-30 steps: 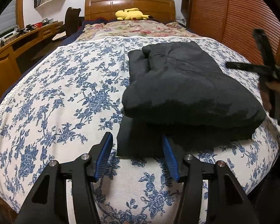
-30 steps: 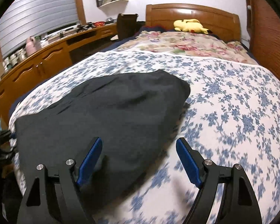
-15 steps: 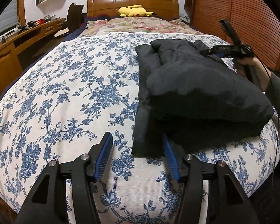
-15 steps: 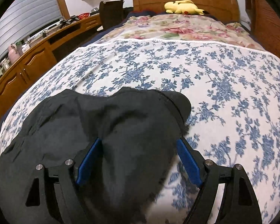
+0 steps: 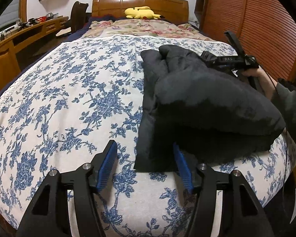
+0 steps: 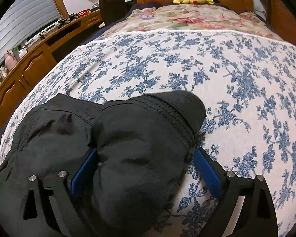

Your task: Fold large clothes

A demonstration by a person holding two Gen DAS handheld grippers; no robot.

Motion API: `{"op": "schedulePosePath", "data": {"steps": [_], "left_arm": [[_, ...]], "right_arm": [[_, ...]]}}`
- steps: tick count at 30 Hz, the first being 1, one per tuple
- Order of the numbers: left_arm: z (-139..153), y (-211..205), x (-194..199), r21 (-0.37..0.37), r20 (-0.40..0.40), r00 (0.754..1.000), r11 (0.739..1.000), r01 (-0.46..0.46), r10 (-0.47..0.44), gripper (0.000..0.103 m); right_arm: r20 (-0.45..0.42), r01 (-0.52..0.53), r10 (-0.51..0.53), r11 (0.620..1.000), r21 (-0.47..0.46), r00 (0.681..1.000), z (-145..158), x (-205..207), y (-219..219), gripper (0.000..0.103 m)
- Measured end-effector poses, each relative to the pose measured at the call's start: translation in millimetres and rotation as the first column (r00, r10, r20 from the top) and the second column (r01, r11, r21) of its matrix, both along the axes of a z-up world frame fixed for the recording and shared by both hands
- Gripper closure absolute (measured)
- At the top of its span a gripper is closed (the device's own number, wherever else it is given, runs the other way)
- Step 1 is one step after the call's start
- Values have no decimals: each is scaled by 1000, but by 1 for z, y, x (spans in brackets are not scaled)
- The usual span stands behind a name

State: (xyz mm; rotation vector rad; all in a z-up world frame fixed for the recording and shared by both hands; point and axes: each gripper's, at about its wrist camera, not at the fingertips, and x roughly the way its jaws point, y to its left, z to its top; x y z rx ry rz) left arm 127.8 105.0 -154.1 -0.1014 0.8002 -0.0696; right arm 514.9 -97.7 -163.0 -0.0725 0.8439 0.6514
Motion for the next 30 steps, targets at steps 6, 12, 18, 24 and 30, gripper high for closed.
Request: {"op": "schedulePosePath", "data": {"steps": [6,12,18,24,30], "left_arm": [[0,-2,3,-8,-8,1000,1000,6,-6,43],[-3,-4,3,-15,-16,1000,1000,5,-5,43],[-6,-5,1,-37,-26,1000,999,10,-11,44],[-10,-5,-1,-45,-27,999,999,16,-17,48],[-13,1,0,-102,-31,999,994,25,-28,79]], "right_arm": [[-23,3,-2,1000,24,1000,-7,3,-2,7],[-22,4,-4,999,32,1000,-10,2,-4,7],[-39,7,-5,999,45,999,-9,0,-4,7],[-54,13,-10,999,49,999,-8,-2,-4,9],[-107,-5,16,995,99,994,-4,-6,-5,35]]}}
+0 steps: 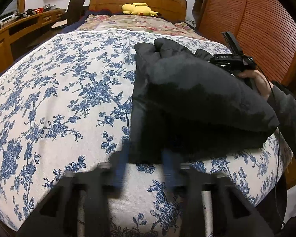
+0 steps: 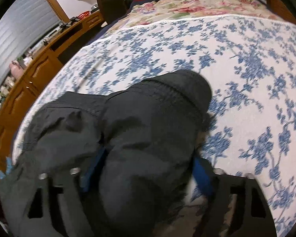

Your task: Fold large clothes

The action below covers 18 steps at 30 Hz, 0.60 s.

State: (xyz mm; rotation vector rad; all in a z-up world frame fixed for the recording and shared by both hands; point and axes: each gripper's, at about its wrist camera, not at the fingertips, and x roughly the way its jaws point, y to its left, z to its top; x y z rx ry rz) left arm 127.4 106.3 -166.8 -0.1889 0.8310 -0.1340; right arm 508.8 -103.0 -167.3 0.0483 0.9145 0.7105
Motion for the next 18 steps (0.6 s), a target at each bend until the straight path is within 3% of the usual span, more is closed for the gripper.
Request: {"op": "schedulePosePath", "data": {"steps": [4,8,18], "left_arm": [[3,2,-3,-18,16,1000,1000,16,-16,85],[15,4,-10,-42,76,997,999,16,-13,92],[55,35,-33,-24,209,978,999,-21,25,94]], "right_arm": [[11,12,-12,1000,-28,1000,10,-4,-5,56],[83,33,-28,998,-62,996,30,-19,-5,73],[237,24,-2,995,-93,972,79,-79,33,83]]}}
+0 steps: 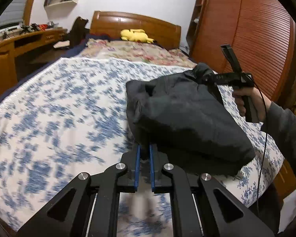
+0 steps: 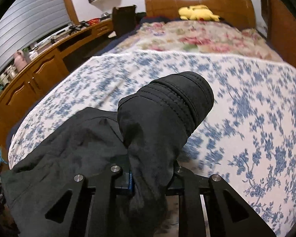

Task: Fold large clothes
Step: 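Lift the jacket bundle with both grippers and carry it toward the bed corner by the desk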

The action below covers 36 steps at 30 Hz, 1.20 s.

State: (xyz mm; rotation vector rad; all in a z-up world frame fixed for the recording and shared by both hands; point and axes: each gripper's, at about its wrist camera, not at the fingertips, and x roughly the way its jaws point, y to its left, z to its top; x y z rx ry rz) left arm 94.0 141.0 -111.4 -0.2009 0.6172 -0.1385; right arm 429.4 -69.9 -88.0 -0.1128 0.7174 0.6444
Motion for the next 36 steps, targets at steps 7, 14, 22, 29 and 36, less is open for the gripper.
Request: {"op": "schedulePosePath", "data": {"steps": [7,14,22,29,36], "left_arm": [[22,67,-36,29,55,994,995,-100,98,94],[30,166,-81,84,82,948,946,-314,308,94],[24,262,-127,139,74,857,846,-515,510,95],[-5,324,-147,107,-9,774,770,-629,634,94],[-12,326,-167,109,-17,769,766,-634,639,79]], "right_arm": [[18,-57,57,998,-23,998,18,-33,78,84],[59,-230,233,972,-52,971,33,-83,219,85],[77,-397,402,915,-68,913,29,-129,376,86],[-20,-416,416,904,-101,909,3,-147,456,75],[71,-384,406,899,-208,911,-26,-166,450,43]]}}
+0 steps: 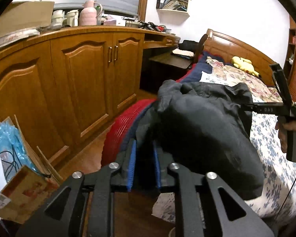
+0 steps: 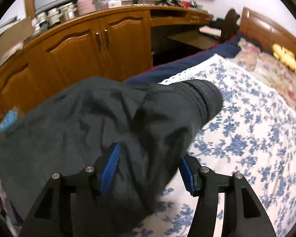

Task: Fold large clothes
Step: 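Lift the jacket bundle with both grippers and carry it toward the bed corner by the desk, then lower the bundle onto the bed corner and open both grippers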

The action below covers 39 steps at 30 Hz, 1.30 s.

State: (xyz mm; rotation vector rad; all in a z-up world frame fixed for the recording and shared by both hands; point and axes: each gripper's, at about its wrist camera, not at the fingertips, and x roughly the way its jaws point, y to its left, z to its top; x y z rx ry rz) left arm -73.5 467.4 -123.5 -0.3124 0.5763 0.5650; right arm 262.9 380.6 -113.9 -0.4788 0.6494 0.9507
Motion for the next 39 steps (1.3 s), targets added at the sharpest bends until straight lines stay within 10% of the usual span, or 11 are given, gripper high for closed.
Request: {"op": "schedulePosePath", "data": {"steps": [10,17,39], "left_arm": [[31,-31,-27,73,14,998,995,63,-64,62],[54,-45,-37,111,63,996,992,63,-70,27],[82,-135,19,128,67,977,973,193,-203,25]], "right_arm": [[-58,-229,231,973,36,971,-13,-54,-22,43],[-133,-307,308,951,26,942,-44,-80,-11,43],[21,-215,215,967,139,976,33,-97,-172,42]]}}
